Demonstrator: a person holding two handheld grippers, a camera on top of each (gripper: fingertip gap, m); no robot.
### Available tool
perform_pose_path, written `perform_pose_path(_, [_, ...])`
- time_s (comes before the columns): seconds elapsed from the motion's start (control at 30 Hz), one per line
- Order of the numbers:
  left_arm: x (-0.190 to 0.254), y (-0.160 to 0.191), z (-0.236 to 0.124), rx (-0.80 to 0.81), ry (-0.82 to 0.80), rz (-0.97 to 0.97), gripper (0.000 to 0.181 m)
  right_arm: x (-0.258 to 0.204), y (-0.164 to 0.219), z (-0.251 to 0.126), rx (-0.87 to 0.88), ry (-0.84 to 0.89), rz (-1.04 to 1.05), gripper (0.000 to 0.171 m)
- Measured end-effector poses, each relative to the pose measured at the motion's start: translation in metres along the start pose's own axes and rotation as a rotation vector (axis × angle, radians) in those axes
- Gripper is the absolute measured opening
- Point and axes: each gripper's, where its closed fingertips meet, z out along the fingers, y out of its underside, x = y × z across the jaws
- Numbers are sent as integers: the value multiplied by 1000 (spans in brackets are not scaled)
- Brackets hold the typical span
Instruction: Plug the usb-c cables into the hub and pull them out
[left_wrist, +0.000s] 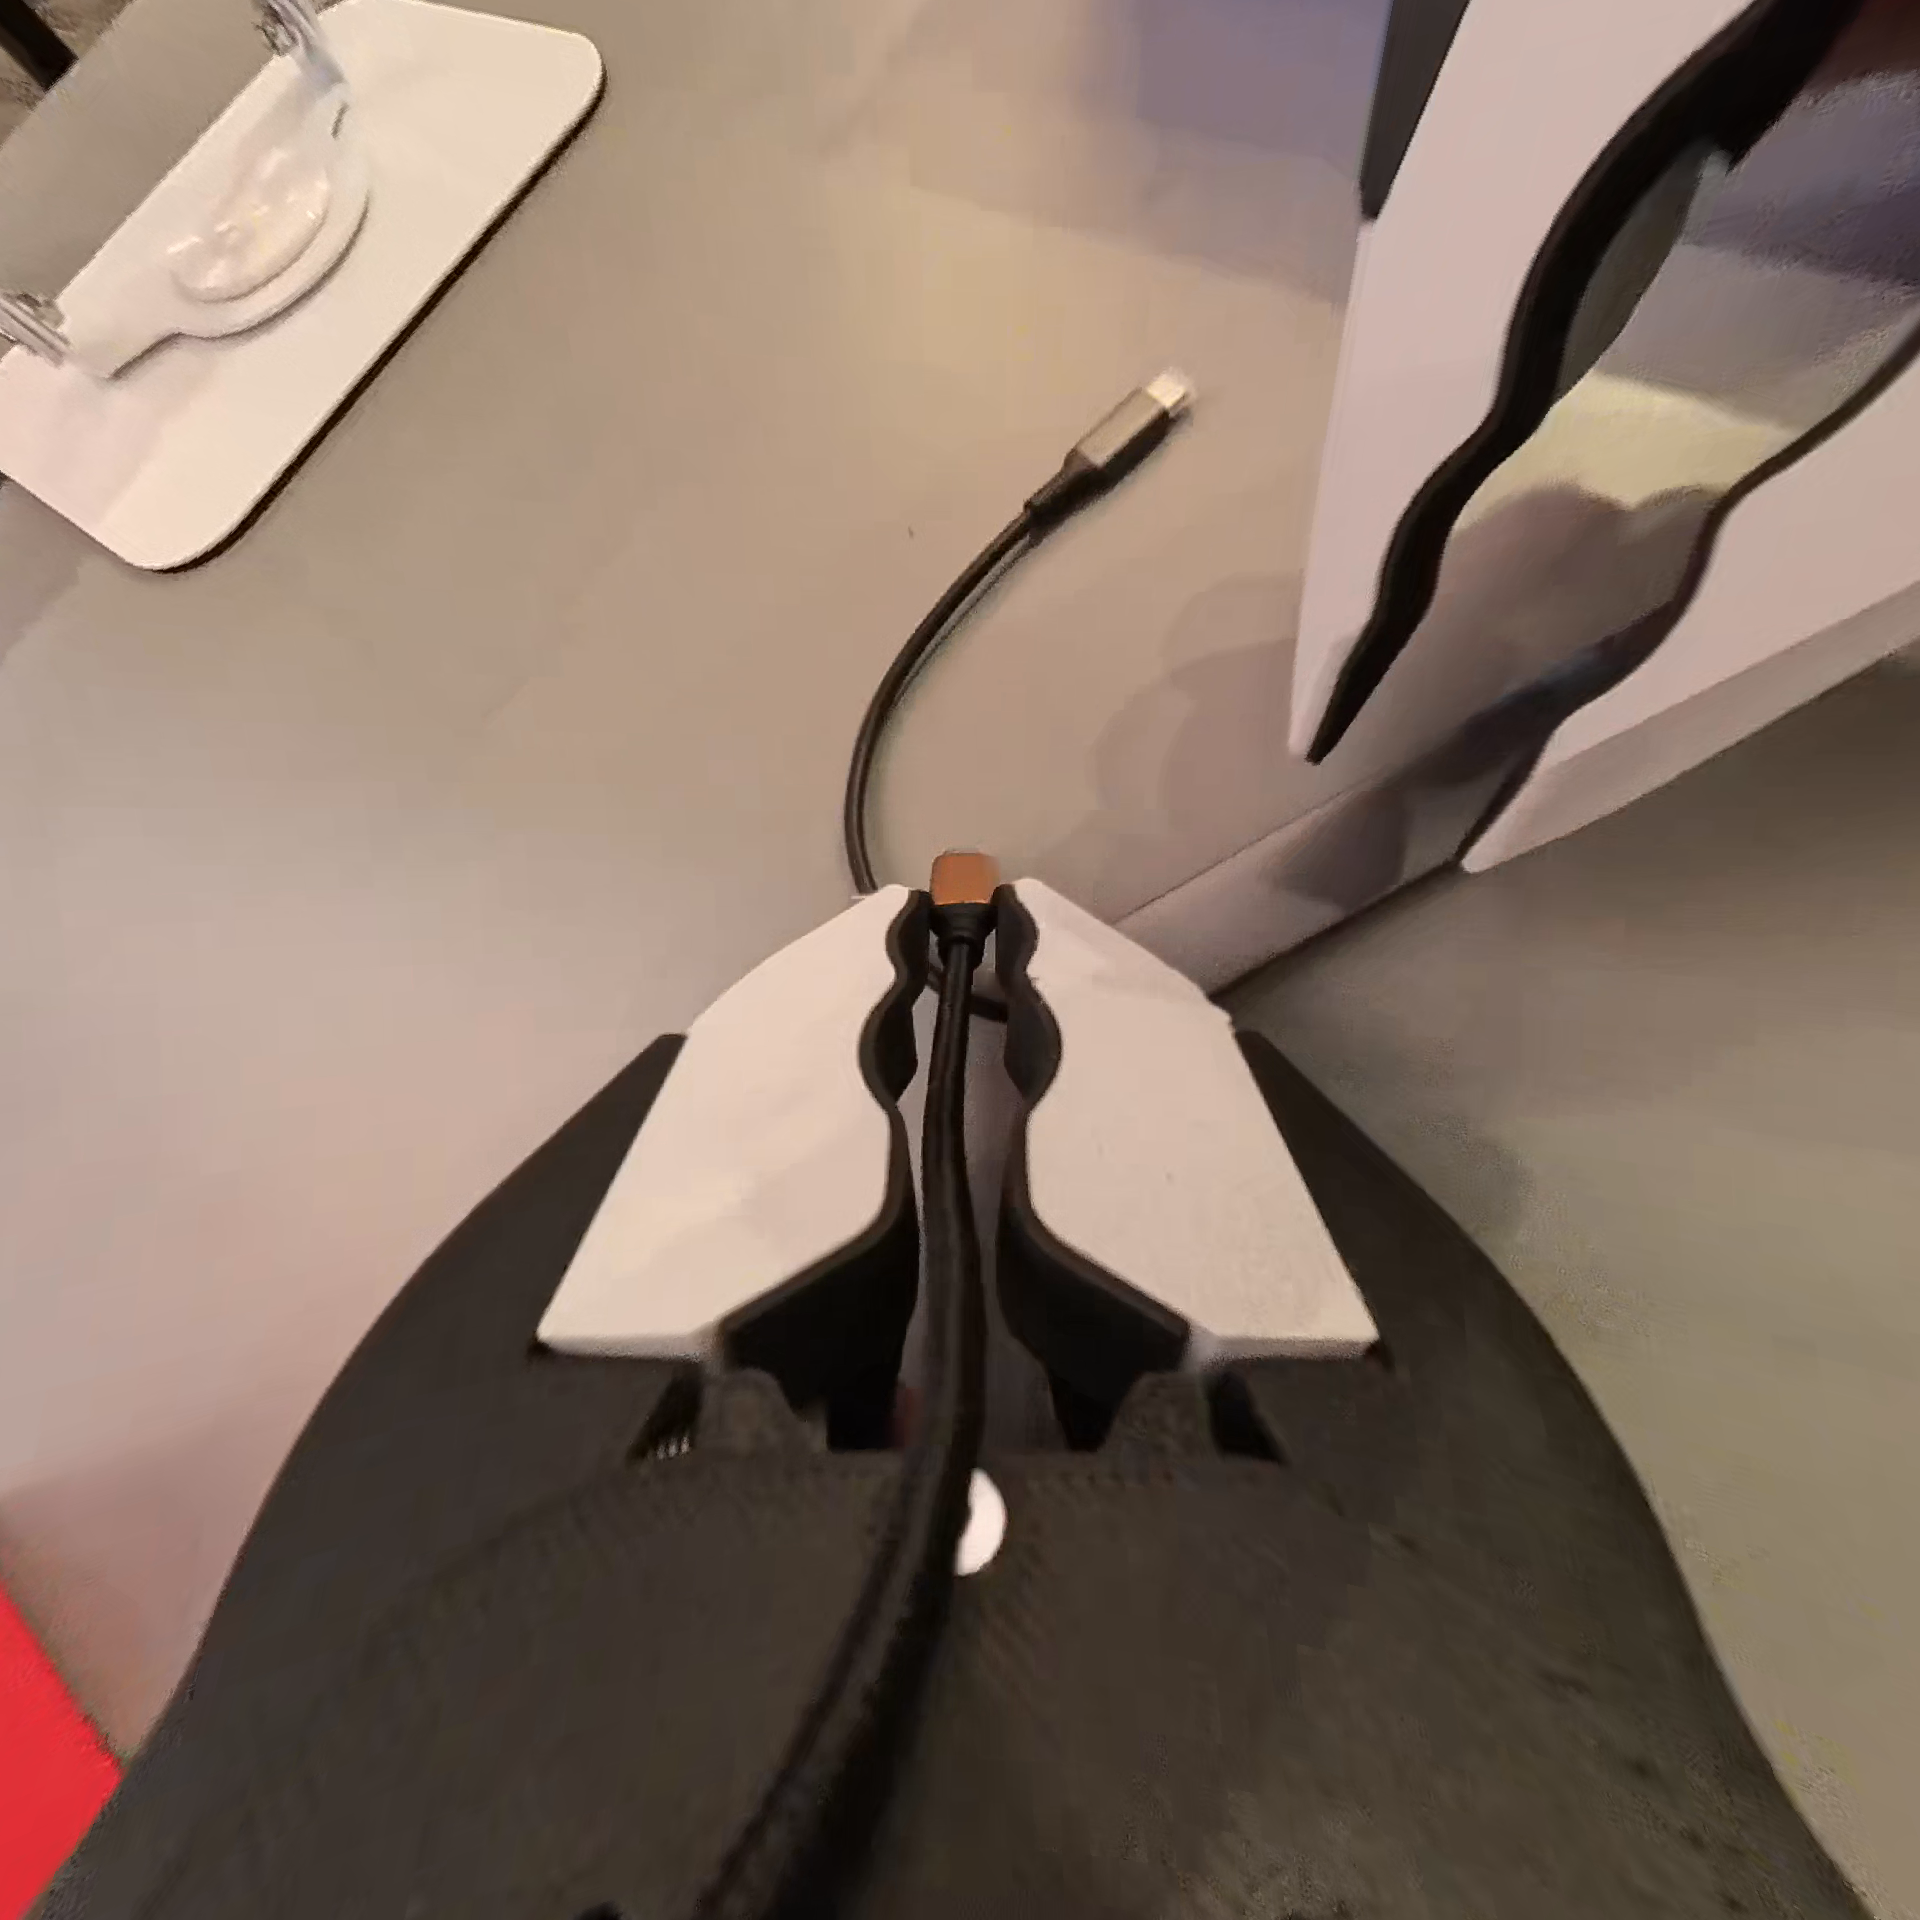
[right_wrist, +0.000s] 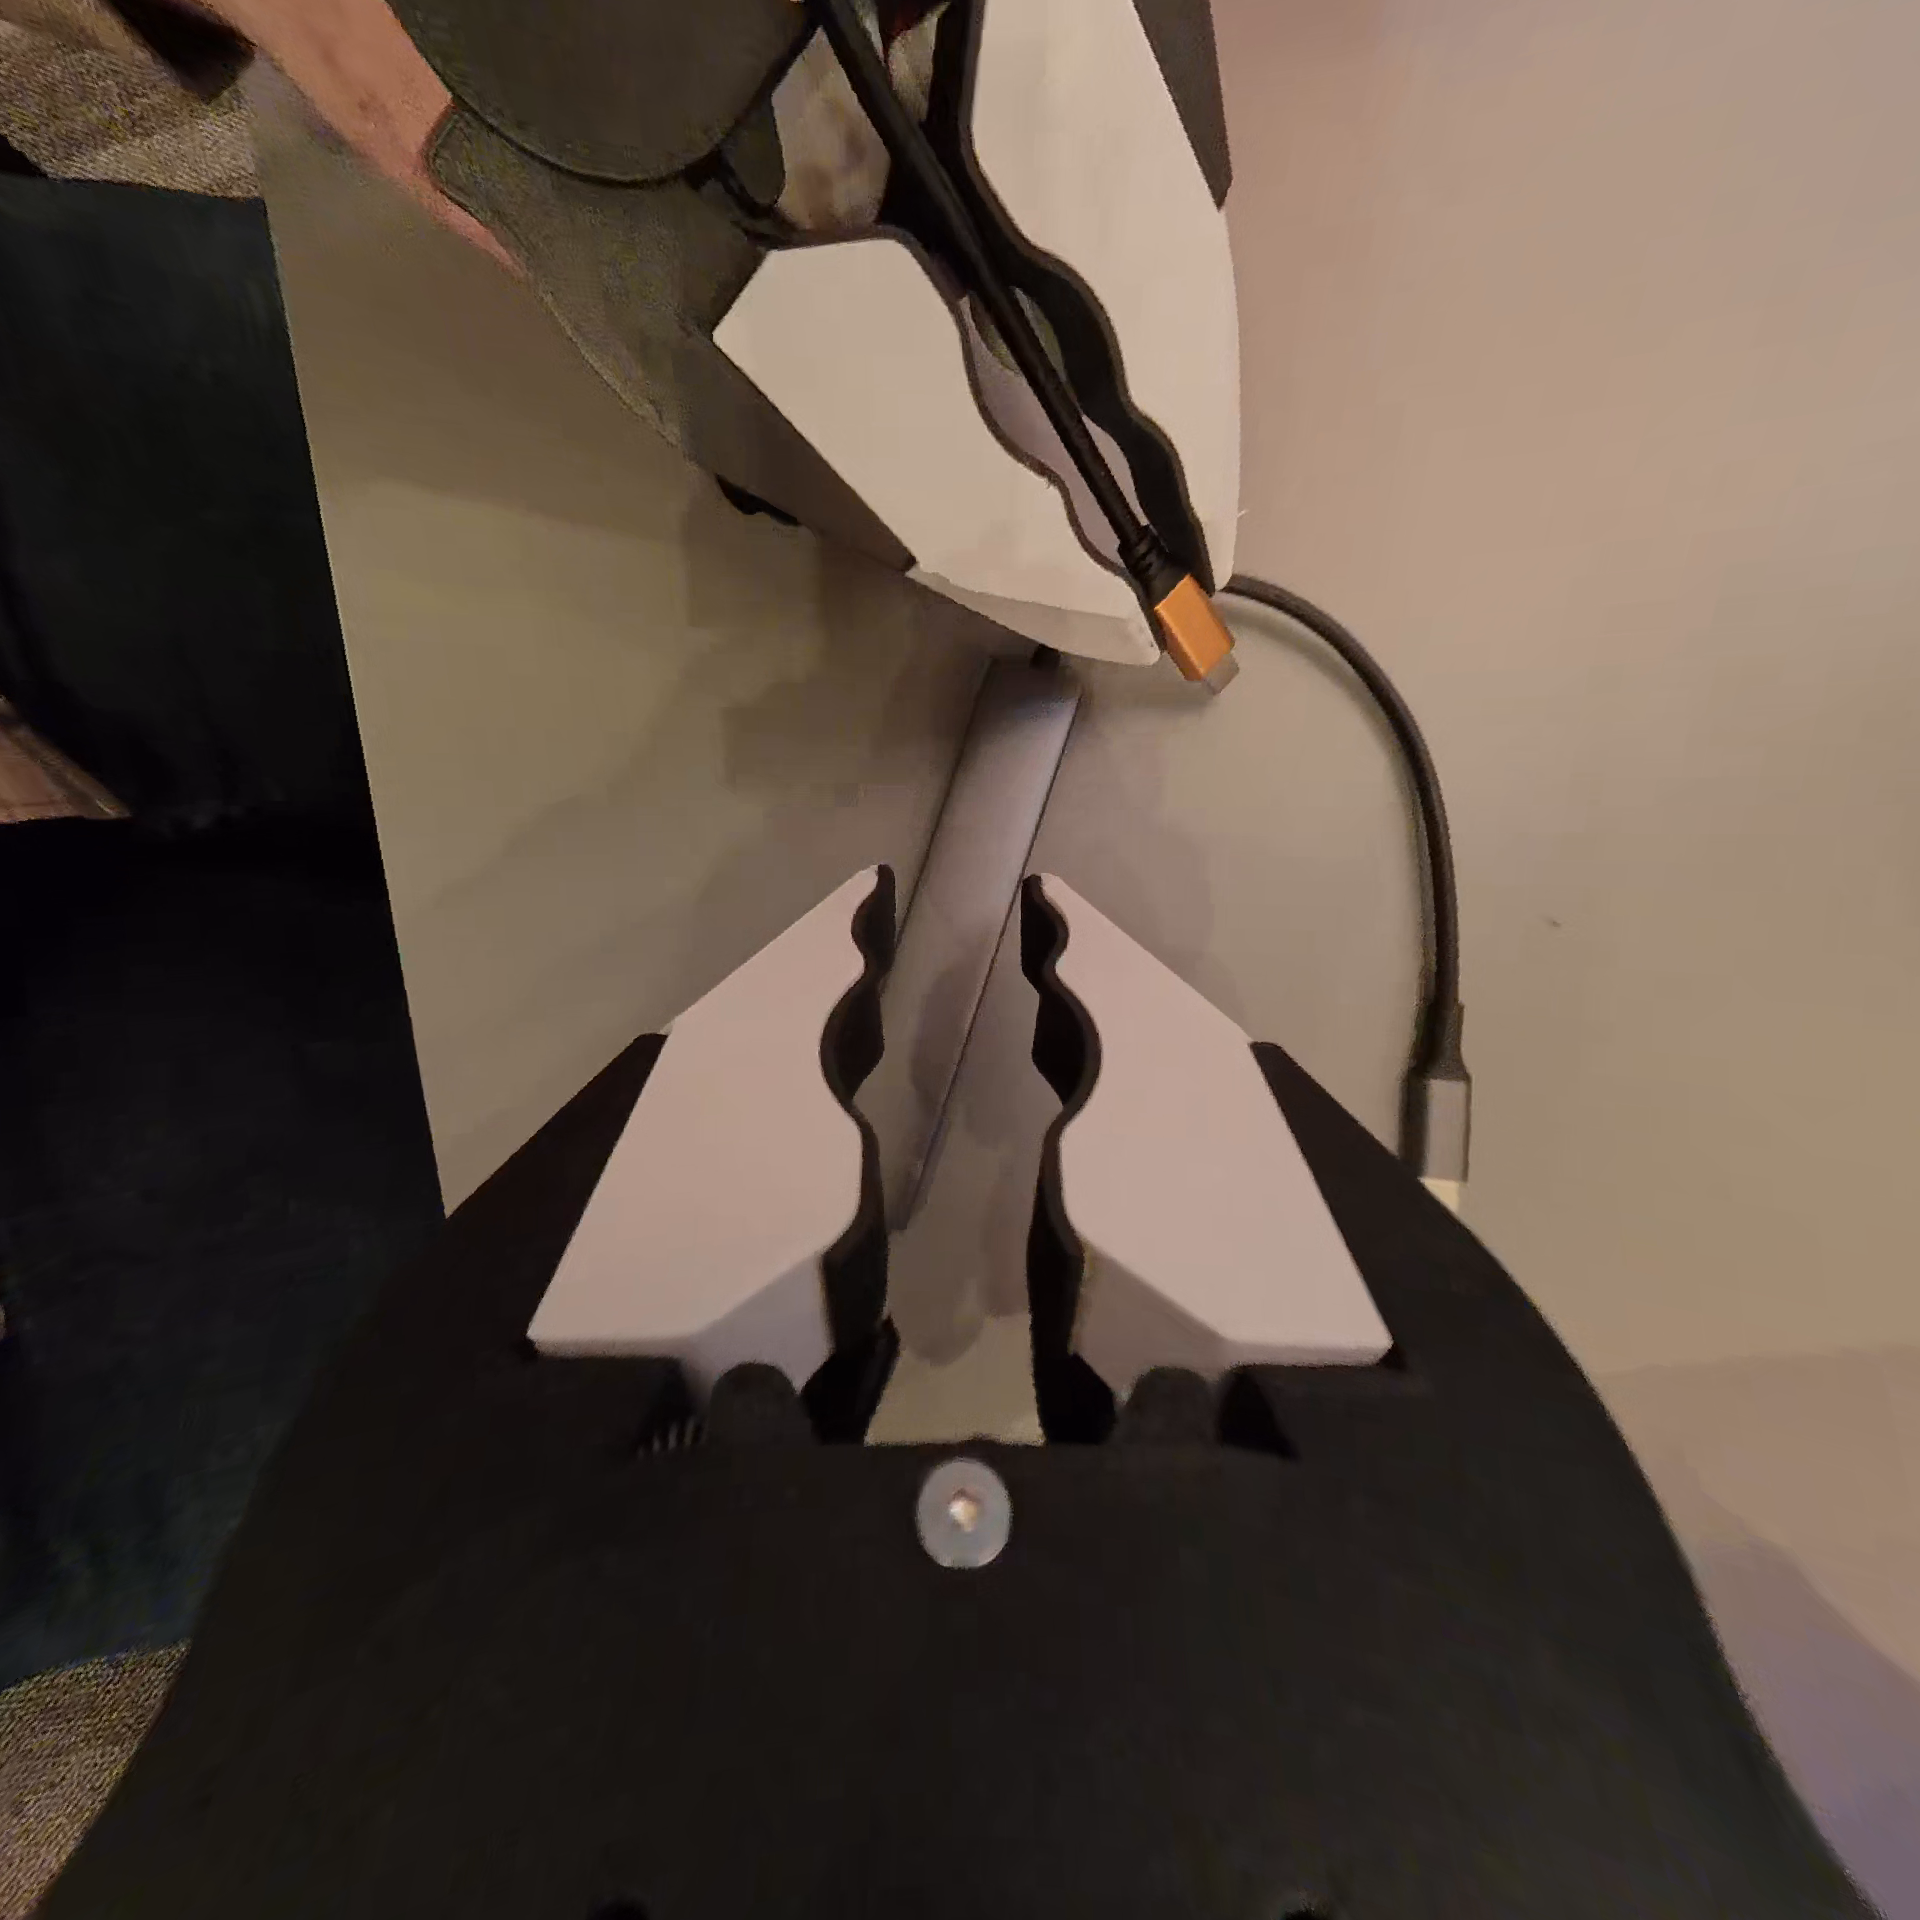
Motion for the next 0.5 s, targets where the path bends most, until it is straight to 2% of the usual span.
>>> perform_pose_path(0.27, [-12,2,-19,4,19,-44,12,-7,8,-7,28,7,1,18])
perform_pose_path(0.5, [-4,14,-14,-36,50,-39,12,-12,10,-9,32,9,-3,18])
